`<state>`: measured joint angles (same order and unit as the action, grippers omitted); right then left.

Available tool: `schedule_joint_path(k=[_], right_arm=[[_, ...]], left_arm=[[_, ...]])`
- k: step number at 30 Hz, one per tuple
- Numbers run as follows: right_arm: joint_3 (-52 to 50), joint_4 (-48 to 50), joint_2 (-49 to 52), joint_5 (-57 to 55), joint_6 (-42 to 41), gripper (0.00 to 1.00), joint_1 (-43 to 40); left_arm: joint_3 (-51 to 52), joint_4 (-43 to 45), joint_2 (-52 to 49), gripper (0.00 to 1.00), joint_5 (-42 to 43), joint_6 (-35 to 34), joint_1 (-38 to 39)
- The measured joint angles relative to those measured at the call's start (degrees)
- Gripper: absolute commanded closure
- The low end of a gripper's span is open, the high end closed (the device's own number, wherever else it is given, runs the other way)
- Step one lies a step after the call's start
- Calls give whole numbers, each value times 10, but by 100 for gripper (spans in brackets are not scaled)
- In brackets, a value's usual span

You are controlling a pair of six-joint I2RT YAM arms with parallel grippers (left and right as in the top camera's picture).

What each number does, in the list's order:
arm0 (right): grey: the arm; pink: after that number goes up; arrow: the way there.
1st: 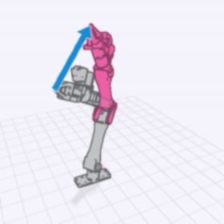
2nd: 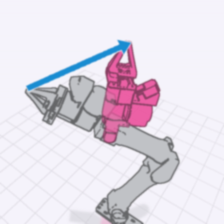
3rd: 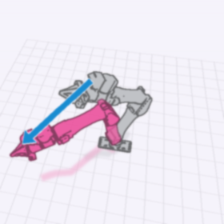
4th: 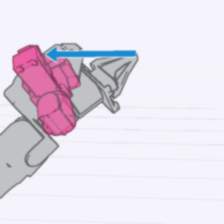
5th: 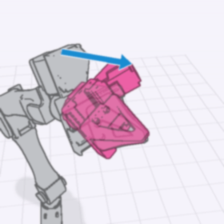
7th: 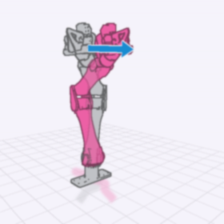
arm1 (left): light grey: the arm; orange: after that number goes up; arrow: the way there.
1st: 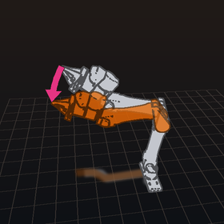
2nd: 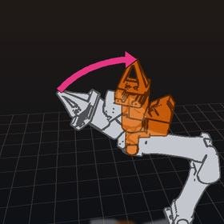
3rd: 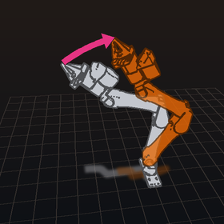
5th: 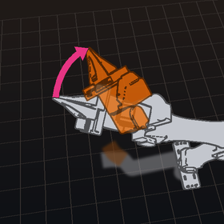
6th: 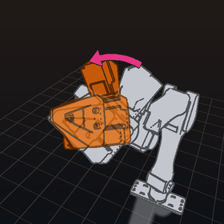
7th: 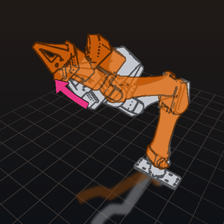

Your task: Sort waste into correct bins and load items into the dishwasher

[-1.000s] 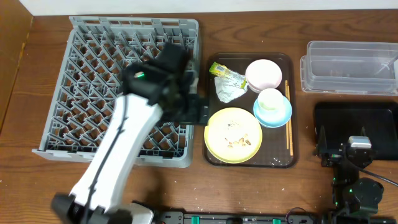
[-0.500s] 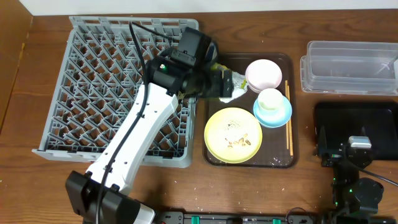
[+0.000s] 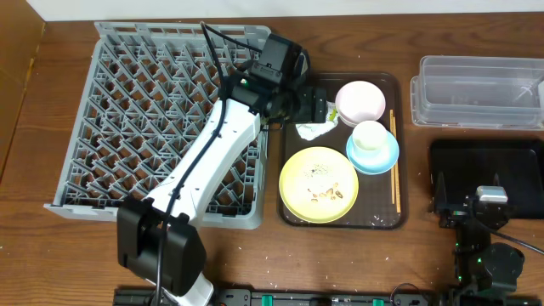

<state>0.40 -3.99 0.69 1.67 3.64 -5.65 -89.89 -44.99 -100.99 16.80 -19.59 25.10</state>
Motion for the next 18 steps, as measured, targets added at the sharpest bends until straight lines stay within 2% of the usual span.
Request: schedule_joint_path(k=[3, 7, 9, 11, 17, 18], right_arm=[[0, 0, 0, 0, 0, 1, 0], [0, 0, 0, 0, 0, 1, 0], [0, 0, 0, 0, 0, 1, 0], [0, 0, 0, 0, 0, 1, 0], [0, 0, 0, 0, 0, 1, 0], [0, 0, 0, 0, 0, 1, 0]], left_arm=[[0, -30, 23, 10, 0, 1, -20], [-1, -93, 98, 9, -29, 1, -94], [-3, -133, 151, 9, -63, 1, -151], [-7, -169, 202, 0, -91, 1, -211], [-21, -249, 330, 0, -138, 1, -413], [-21, -254, 335, 0, -138, 1, -423]])
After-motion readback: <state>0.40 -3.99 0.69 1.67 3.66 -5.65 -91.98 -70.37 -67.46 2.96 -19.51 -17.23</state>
